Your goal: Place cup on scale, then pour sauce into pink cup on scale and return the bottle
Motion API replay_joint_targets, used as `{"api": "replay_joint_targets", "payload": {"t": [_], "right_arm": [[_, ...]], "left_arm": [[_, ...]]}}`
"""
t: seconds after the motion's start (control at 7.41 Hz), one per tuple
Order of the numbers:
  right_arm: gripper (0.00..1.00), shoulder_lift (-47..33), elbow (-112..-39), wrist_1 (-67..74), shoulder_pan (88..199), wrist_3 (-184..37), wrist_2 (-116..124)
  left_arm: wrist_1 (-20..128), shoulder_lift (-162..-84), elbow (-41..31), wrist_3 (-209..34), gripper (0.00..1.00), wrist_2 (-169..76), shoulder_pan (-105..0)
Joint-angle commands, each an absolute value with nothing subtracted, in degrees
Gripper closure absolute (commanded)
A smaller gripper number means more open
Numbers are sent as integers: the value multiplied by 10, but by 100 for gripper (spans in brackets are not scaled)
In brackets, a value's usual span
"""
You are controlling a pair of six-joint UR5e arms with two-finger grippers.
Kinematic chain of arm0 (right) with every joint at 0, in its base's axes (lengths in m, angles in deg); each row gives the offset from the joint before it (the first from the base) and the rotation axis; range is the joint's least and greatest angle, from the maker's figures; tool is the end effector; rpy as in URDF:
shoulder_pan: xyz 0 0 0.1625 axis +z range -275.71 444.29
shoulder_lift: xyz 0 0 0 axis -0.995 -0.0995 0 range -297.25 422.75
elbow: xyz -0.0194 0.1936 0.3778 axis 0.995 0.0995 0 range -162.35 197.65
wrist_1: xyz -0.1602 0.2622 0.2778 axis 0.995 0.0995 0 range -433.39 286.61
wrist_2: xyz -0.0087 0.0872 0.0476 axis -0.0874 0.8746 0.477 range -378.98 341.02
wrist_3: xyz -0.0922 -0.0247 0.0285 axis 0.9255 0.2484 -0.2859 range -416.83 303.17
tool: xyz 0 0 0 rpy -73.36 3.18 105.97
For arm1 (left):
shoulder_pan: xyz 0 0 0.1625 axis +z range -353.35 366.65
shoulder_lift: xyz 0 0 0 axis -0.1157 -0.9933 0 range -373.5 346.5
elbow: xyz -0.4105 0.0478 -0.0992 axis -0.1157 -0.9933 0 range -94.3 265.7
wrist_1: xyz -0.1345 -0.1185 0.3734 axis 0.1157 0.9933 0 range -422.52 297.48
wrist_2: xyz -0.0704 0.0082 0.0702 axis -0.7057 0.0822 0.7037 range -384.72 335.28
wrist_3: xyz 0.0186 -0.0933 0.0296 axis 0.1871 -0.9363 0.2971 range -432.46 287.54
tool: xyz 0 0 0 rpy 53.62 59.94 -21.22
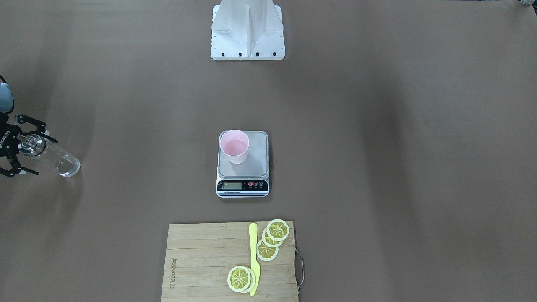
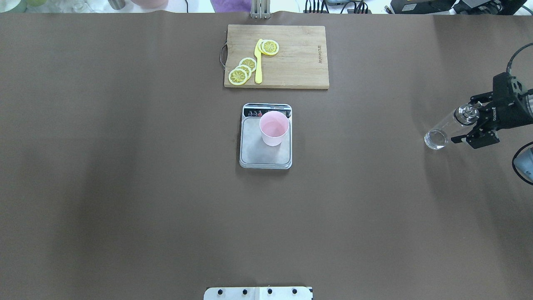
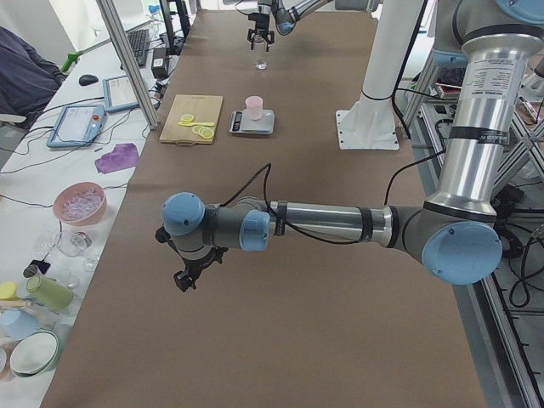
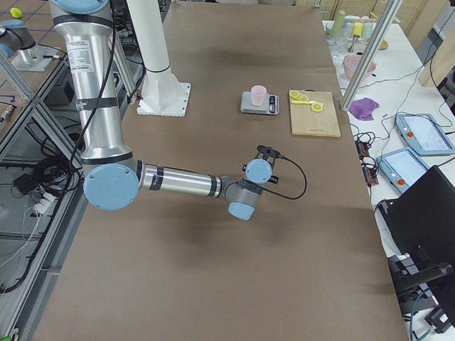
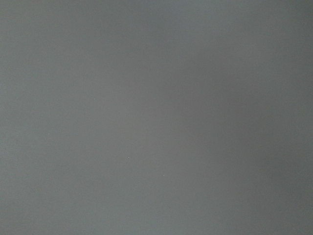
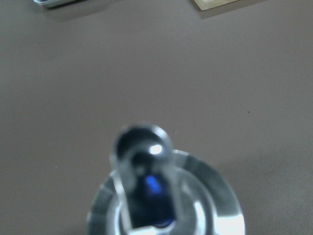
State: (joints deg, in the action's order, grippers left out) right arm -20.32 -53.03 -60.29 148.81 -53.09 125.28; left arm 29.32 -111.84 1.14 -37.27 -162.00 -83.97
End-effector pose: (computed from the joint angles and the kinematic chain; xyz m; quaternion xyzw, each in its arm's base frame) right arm -0.1805 -0.5009 0.6035 0.3938 -0.4683 -0.4254 0.6669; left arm -0.0660 -0.5577 0.6223 0.1593 0.3696 0.2878 0.8690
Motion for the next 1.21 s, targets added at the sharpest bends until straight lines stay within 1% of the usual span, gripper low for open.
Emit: {"api": "replay_joint_targets", "payload": {"t": [0.0, 0.27, 0.54, 0.81, 1.08], "right_arm": [[1, -204, -529, -603, 1488, -532, 1255], [1, -218, -530, -626, 1489, -595, 1255], [1, -241, -530, -695, 1491, -687, 1249], [2, -285, -536, -707, 1506, -705, 1239], [2, -329, -536, -798, 1506, -826, 1161]], "left_arm": [[293, -1118, 11, -373, 2, -1620, -839], [293, -1118, 10, -373, 2, -1620, -839], [293, -1119, 10, -373, 2, -1620, -839], [293, -1118, 10, -371, 2, -1620, -840], [293, -1118, 9, -370, 2, -1620, -840]]}}
